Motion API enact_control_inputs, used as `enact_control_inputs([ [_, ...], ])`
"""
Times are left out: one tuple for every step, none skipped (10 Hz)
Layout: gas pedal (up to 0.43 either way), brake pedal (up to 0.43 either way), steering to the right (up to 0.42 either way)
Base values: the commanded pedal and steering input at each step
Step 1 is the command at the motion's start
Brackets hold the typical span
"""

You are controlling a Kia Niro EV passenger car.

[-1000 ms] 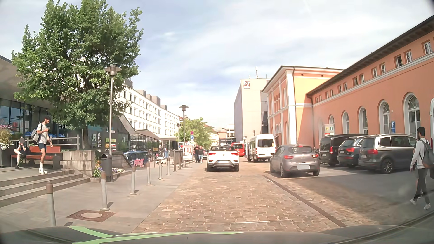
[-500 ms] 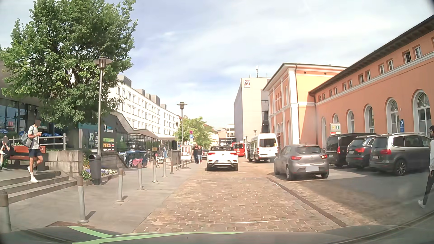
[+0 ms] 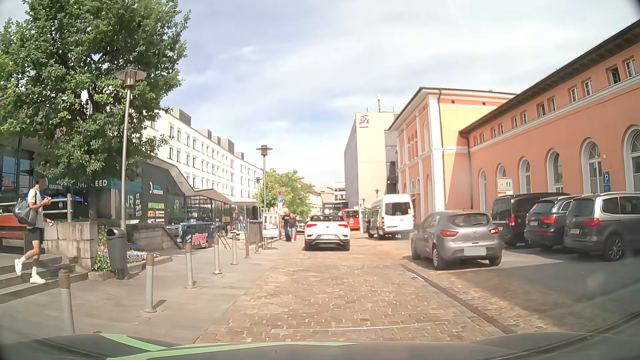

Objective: Follow the waypoints while adhering to traffic rules and regulations

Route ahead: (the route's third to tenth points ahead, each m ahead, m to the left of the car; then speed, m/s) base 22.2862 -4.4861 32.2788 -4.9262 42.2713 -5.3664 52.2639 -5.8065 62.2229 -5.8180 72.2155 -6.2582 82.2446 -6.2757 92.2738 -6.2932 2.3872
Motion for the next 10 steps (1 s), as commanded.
enact_control_inputs([
  [0.020,0.000,0.011],
  [0.000,0.000,0.010],
  [0.000,0.000,0.009],
  [0.000,0.000,0.011],
  [0.000,0.000,0.013],
  [0.000,0.000,0.012],
  [0.000,0.000,0.010],
  [0.000,0.000,0.010],
  [0.000,0.000,0.010],
  [0.000,0.000,0.012],
])
